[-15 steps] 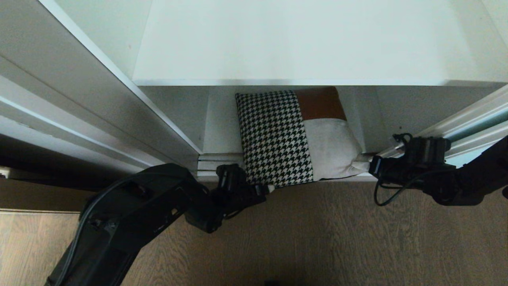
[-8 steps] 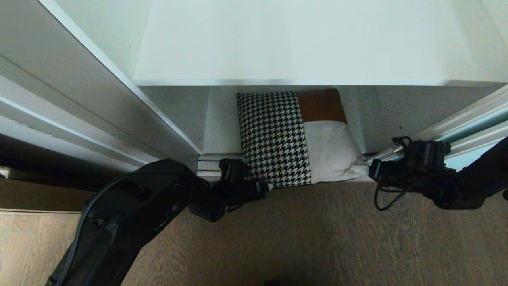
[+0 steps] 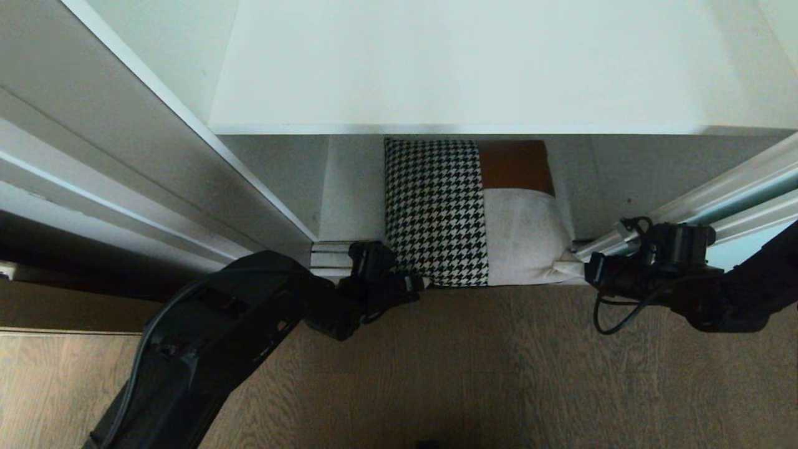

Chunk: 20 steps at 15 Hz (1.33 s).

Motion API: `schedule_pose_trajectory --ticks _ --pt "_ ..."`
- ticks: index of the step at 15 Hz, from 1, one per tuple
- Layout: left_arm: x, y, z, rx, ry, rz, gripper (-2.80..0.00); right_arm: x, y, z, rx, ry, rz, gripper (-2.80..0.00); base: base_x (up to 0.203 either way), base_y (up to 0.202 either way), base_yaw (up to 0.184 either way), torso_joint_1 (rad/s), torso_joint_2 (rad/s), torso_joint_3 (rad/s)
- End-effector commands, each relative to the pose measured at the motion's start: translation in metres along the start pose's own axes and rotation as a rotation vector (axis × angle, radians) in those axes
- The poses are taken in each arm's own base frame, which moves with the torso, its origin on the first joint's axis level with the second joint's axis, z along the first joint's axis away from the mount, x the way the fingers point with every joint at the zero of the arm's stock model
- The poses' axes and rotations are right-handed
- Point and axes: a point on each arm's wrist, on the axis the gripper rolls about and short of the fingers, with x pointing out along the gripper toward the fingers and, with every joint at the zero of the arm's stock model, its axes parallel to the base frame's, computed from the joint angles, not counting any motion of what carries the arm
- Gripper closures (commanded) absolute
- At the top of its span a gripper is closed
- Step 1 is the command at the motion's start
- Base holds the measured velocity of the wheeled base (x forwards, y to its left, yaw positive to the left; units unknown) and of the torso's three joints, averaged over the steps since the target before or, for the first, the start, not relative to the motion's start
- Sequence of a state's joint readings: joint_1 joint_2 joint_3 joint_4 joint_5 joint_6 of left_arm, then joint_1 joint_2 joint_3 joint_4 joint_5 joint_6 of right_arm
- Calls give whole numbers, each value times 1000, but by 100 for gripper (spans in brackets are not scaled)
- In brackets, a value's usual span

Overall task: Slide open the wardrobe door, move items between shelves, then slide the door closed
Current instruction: Place the pillow on the higher shelf

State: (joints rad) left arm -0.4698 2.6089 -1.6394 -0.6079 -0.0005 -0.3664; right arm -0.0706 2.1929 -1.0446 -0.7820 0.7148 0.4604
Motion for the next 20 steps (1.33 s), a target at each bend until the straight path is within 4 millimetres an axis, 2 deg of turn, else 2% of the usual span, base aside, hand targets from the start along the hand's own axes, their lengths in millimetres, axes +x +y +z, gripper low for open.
schedule_pose_trajectory --ticks 1,5,6,14,20 --pt "6 1 -2 4 -12 3 -280 -1 1 0 0 -1 4 0 0 0 0 0 0 0" --pt "13 -2 7 11 -25 0 -280 -1 1 -1 1 5 13 0 0 0 0 0 0 0" --pt "16 -2 7 11 -27 -1 0 -1 1 -1 1 5 13 0 0 0 0 0 0 0" --pt "33 -1 11 4 -118 63 0 -4 1 -3 4 22 32 0 0 0 0 0 0 0" --pt "24 -2 11 6 -67 91 0 -5 2 -4 7 23 32 0 0 0 0 0 0 0"
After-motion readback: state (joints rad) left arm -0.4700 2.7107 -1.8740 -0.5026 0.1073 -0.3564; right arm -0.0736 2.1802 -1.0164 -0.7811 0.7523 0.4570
